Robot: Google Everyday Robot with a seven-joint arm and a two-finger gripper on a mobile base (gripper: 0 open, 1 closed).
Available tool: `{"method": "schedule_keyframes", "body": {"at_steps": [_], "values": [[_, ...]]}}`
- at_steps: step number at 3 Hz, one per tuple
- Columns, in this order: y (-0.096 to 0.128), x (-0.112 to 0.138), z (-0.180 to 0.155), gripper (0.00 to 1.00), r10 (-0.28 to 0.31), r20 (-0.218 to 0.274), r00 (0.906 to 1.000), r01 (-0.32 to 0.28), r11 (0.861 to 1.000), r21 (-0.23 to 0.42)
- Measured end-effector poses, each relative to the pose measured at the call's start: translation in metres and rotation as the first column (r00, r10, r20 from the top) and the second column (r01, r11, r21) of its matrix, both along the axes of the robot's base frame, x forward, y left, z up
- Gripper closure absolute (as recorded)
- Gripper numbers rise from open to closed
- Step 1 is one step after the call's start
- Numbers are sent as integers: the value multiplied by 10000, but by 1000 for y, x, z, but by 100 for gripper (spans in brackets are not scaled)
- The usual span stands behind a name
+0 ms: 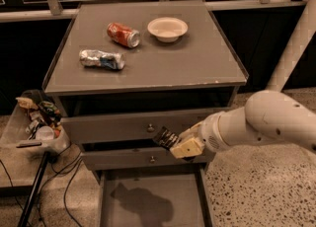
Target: Place rxbar chocolate into bottom drawer
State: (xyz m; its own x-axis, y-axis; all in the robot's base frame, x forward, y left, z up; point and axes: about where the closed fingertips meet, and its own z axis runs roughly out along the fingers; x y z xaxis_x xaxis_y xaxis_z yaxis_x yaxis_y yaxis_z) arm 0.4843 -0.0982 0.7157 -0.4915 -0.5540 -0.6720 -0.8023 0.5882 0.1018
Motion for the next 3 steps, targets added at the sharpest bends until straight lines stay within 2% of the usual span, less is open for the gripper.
{"method": "schedule_keyframes", "body": {"at_steps": [1,2,3], "values": [[9,0,-47,100,-545,-395,9977,569,9965,611],[15,6,-98,100,-1162,-634,9912,1216,9885,903],[18,3,-142,100,-1469,-300,9887,1487,9864,707]]}}
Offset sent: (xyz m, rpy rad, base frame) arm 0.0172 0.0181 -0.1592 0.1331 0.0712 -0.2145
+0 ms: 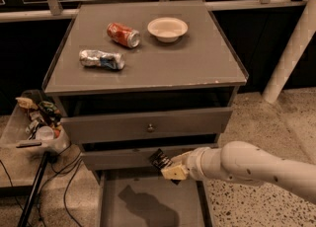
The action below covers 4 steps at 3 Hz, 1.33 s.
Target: Place rxbar chocolate into bottom drawer
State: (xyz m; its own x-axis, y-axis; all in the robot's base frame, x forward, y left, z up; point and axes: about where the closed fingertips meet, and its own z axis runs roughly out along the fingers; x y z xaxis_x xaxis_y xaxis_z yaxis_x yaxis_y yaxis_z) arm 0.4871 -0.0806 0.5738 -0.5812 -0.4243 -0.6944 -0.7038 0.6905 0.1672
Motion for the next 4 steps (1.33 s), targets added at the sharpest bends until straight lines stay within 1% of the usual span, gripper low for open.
{"method": "schedule_keyframes", "body": {"at_steps": [1,2,3,4], "values": [[-13,4,-30,100,-131,454,9989,150,9990,-419],[-31,14,-53,100,36,653,9979,38,9935,-1138],[-31,14,-53,100,38,652,9979,37,9935,-1138],[-20,16,-67,100,173,644,9978,-95,9929,-1185]]}}
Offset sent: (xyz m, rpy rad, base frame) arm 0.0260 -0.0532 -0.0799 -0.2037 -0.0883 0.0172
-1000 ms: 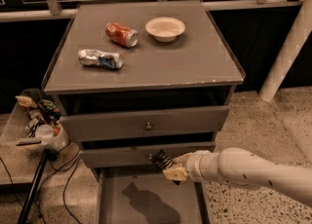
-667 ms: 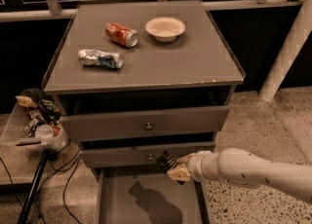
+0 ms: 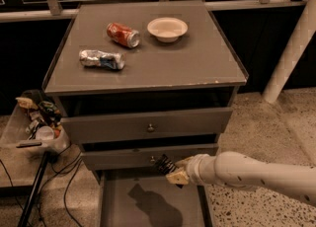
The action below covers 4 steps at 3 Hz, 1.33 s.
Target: Place rxbar chocolate into bottom drawer
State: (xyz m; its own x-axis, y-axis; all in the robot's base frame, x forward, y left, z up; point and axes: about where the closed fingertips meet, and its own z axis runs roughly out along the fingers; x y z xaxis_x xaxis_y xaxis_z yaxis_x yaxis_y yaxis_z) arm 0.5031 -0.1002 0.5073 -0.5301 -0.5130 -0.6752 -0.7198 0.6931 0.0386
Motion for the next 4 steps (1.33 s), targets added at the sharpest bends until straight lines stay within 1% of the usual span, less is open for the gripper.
{"method": "schedule_keyframes", "body": {"at_steps": [1,2,3,4], "values": [[6,0,-27,100,-36,76,10000,36,10000,44],[10,-1,-62,100,-85,384,9992,76,9997,237],[14,-3,-102,100,-149,807,9966,103,9983,565],[13,3,-145,100,-253,793,9965,190,9967,791]]}}
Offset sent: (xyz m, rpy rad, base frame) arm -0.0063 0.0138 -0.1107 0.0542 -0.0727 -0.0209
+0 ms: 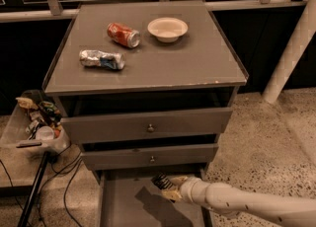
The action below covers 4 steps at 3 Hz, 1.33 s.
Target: Place rxbar chocolate into bottom drawer
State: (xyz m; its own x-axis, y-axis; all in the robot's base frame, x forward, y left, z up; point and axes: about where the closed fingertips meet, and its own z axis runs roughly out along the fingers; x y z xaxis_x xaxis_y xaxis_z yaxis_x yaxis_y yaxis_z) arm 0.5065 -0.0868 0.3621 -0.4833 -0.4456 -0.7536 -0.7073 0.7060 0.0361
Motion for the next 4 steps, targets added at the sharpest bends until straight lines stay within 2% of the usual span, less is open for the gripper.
{"method": "schedule_keyframes", "body": {"at_steps": [1,2,3,4], "values": [[-10,13,-42,100,-213,-323,9993,214,9998,23],[-50,47,-86,100,-402,-876,9953,438,9982,398],[-46,47,-86,100,-331,-815,9961,370,9982,472],[-32,53,-91,100,367,-275,9989,-350,9976,595]]}}
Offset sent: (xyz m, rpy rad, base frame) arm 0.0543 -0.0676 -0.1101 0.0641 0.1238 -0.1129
